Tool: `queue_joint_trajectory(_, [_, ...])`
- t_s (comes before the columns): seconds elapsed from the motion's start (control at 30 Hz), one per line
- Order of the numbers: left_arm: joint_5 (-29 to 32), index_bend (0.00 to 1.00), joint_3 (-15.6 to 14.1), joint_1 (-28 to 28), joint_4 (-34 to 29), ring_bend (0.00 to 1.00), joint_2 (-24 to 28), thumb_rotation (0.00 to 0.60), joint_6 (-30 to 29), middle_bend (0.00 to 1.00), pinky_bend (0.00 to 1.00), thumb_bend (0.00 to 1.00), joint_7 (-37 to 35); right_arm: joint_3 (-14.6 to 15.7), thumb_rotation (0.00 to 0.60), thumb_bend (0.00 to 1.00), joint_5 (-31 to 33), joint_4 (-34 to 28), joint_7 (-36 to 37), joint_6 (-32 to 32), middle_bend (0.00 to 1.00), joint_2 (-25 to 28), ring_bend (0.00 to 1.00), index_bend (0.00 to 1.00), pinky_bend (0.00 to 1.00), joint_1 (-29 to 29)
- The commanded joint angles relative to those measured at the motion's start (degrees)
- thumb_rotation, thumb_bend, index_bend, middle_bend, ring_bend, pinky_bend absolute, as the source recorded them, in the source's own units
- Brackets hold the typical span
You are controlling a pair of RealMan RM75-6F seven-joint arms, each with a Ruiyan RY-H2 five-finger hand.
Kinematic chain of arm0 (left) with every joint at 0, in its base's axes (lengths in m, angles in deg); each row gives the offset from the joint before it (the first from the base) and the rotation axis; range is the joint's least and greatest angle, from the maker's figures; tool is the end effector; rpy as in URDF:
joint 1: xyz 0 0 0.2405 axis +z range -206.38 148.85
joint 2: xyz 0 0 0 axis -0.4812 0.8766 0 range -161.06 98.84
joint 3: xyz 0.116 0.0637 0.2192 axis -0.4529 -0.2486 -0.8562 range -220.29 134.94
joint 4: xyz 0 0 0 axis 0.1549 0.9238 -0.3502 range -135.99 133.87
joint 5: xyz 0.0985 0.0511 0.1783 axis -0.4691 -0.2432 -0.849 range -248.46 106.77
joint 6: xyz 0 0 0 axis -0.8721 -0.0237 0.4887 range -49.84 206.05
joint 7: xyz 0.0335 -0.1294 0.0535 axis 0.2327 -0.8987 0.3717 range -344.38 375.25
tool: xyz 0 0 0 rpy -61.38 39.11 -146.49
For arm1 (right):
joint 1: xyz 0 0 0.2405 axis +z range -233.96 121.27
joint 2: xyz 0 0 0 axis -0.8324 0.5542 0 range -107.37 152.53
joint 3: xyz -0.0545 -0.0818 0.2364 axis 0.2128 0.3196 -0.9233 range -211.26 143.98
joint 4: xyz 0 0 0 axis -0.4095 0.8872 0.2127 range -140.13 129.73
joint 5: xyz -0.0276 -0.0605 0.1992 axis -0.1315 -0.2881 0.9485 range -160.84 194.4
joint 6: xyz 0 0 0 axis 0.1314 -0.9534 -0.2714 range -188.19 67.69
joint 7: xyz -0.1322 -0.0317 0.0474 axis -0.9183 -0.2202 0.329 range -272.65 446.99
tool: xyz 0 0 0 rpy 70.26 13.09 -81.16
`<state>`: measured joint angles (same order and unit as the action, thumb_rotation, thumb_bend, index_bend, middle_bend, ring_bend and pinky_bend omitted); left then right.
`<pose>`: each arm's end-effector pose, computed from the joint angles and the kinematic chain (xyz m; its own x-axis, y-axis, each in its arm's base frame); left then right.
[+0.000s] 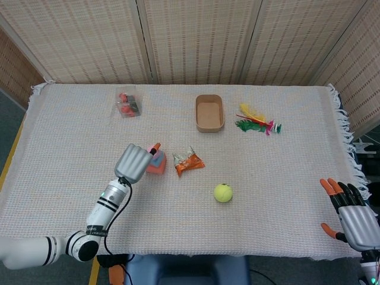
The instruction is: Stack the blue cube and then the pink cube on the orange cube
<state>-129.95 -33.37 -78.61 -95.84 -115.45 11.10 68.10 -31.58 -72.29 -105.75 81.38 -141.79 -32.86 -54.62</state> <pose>-0.0901 0.3489 0.0225 0.7596 -0.1156 0.6401 0.5491 -0.4136 -0.7262 -0.3057 -0.1434 0.1715 0.4924 -0.1685 0.8539 -0.8680 -0.0218 0.4961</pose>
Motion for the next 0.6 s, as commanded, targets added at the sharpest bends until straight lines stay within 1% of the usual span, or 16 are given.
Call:
queue_joint_trajectory(0.03, [-4.1,0.16,-4.9,6.7,-5.1,1.0,4.4,0.6,-6.5,1.0,1.0,0.33,-4.1,0.1,0.6,0.11,-0.4,0.1,0.3,-0.3,0.0,0.1,0.0,0.0,0.0,-0.1])
queue_joint_trajectory(0.07, [-6.1,0.15,-6.6,9.1,-5.9,0.98,5.6,0.6,-8.6,0.97,0.98,0.33,-6.7,0.2,0.6,0.11,-0.5,0.2,0.4,-0.4,0.0,0.1,0.0,0.0,0.0,-0.2])
queue_joint_trajectory(0.1, [-8.1,0.14,-8.6,11.7,-6.4,0.91,6.8,0.6,-10.6,0.88,0.91,0.33,-9.7,0.2,0.6,0.11,-0.7,0.2,0.5,-0.6,0.0,0.2,0.0,0.0,0.0,-0.3])
queue_joint_trajectory(0.13, [-9.4,0.12,-11.6,15.5,-7.4,0.83,8.8,0.6,-12.5,0.78,0.86,0.33,-14.1,0.3,0.6,0.11,-1.0,0.3,0.7,-0.8,0.0,0.2,0.0,0.0,0.0,-0.4])
queue_joint_trajectory(0.17, [-9.2,0.1,-13.8,18.3,-8.7,0.67,10.5,0.6,-13.3,0.61,0.74,0.33,-17.6,0.3,0.6,0.11,-1.1,0.4,0.8,-1.0,0.0,0.1,0.0,0.0,0.0,-0.4])
queue_joint_trajectory(0.2, [-8.9,0.06,-15.9,20.8,-10.1,0.45,12.3,0.6,-13.6,0.4,0.6,0.34,-21.4,0.3,0.6,0.11,-1.3,0.5,0.8,-1.3,0.0,0.0,0.0,0.0,0.0,-0.5])
queue_joint_trajectory(0.23, [-9.4,0.05,-18.4,23.8,-11.0,0.34,14.6,0.6,-13.8,0.29,0.51,0.34,-27.0,0.2,0.6,0.11,-1.4,0.7,0.6,-1.4,0.0,-0.3,0.0,0.0,0.0,-0.5])
queue_joint_trajectory(0.27, [-10.7,0.04,-19.9,26.0,-10.8,0.22,15.9,0.6,-14.5,0.19,0.41,0.34,-31.4,0.1,0.6,0.11,-1.5,0.8,0.4,-1.5,0.0,-0.7,0.0,0.0,0.0,-0.5])
queue_joint_trajectory(0.3, [-13.3,0.02,-21.5,29.0,-9.2,0.11,16.8,0.6,-16.4,0.09,0.32,0.34,-37.6,0.0,0.6,0.11,-1.5,1.1,0.1,-1.4,0.0,-1.1,0.0,0.0,0.0,-0.4])
queue_joint_trajectory(0.37, [-17.4,0.03,-22.9,33.0,-5.2,0.03,16.7,0.6,-20.0,0.04,0.26,0.34,-45.9,-0.1,0.6,0.11,-1.3,1.3,-0.6,-1.1,0.0,-1.8,0.0,0.0,0.0,-0.2])
queue_joint_trajectory(0.4, [-19.3,0.03,-23.2,35.2,-2.5,0.02,16.3,0.6,-22.1,0.03,0.25,0.34,-50.2,-0.1,0.6,0.11,-1.2,1.3,-1.2,-0.8,0.0,-2.2,0.0,0.0,0.0,-0.1])
queue_joint_trajectory(0.47, [-20.5,0.03,-23.7,36.2,-0.8,0.01,17.2,0.6,-22.1,0.03,0.24,0.34,-51.6,-0.1,0.6,0.11,-1.3,1.3,-2.1,-0.6,0.0,-2.7,0.0,0.0,0.0,0.0])
queue_joint_trajectory(0.53, [-21.6,0.03,-22.7,36.8,-0.2,0.0,18.1,0.6,-23.0,0.03,0.23,0.34,-53.5,-0.1,0.6,0.11,-1.3,1.3,-3.0,0.1,0.0,-3.3,0.0,0.0,0.0,0.4])
queue_joint_trajectory(0.6, [-21.4,0.03,-21.8,37.8,-0.1,0.0,18.3,0.6,-23.6,0.03,0.23,0.34,-53.2,0.0,0.6,0.11,-1.0,1.2,-3.5,1.1,0.0,-3.6,0.0,0.0,0.0,0.8])
